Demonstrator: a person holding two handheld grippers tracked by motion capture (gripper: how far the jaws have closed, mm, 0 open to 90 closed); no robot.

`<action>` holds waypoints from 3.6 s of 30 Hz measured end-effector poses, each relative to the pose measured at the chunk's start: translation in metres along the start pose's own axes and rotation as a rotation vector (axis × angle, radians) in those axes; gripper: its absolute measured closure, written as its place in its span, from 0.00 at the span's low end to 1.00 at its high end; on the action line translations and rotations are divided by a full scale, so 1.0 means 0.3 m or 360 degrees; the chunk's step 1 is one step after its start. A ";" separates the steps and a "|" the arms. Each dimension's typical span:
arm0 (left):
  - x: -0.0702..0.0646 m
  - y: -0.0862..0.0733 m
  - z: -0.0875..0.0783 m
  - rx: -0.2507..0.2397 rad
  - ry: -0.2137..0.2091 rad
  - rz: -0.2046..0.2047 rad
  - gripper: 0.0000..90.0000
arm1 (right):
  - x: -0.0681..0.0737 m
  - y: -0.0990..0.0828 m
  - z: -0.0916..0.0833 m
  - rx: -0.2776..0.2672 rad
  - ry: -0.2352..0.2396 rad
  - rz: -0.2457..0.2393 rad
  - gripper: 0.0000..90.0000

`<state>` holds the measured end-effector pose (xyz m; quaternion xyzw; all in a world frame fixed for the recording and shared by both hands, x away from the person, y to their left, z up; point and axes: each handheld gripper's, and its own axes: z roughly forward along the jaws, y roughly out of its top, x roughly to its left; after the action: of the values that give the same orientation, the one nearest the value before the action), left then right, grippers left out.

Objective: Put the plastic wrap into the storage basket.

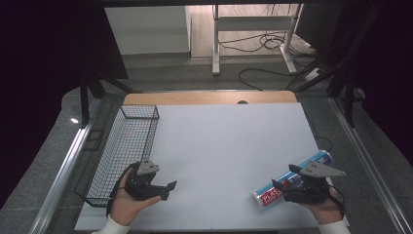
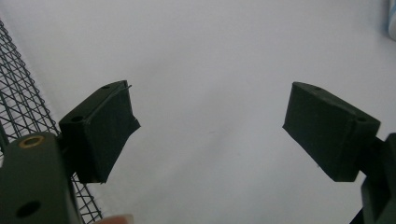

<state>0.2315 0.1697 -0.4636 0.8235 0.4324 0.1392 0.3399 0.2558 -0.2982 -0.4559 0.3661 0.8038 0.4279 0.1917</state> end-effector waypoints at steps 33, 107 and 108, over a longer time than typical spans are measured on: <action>-0.163 0.132 0.063 0.0016 -0.0137 0.0131 0.19 | -0.063 -0.031 -0.111 -0.0086 -0.0176 0.0085 0.21; -0.429 0.172 0.394 0.0569 -0.0531 0.0495 0.35 | -0.158 -0.091 -0.157 -0.0029 -0.0392 0.0216 0.22; -0.407 0.158 0.381 0.0576 -0.0537 0.0526 0.35 | -0.157 -0.091 -0.155 -0.0027 -0.0389 0.0211 0.22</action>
<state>0.2489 0.0024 -0.5068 0.9414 0.2476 -0.0256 0.2274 0.2463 -0.3691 -0.4527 0.4663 0.7447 0.3987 0.2626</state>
